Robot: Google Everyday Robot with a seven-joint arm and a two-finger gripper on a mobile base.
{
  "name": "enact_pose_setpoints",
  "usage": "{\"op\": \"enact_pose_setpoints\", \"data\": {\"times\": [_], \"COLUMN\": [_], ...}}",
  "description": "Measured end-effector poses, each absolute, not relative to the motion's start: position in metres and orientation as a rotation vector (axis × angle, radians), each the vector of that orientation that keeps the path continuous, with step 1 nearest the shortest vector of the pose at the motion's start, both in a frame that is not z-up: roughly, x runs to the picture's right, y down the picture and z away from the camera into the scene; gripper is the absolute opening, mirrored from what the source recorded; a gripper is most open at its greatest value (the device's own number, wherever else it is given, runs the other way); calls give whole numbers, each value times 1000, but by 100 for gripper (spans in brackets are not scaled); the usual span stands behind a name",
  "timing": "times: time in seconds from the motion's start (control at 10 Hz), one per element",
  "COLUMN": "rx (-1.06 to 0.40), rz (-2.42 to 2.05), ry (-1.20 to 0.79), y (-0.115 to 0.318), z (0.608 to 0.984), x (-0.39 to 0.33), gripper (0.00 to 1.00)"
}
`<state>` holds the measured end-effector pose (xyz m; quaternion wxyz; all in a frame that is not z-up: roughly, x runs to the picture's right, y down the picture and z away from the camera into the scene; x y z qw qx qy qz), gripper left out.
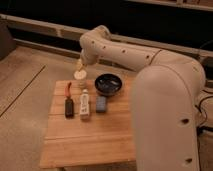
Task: Pick up the ceramic cup
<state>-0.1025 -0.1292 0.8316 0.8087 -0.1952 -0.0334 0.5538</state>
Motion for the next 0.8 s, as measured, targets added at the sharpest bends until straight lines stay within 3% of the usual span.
{"op": "enact_pose_setpoints", "data": {"times": [0.5,0.8], "rx": [-471,-537], "rz": [1242,1208], "ry": [-115,-97], "y": [-147,-133], "z": [886,917], "x": [-98,-104], "gripper": [65,65]}}
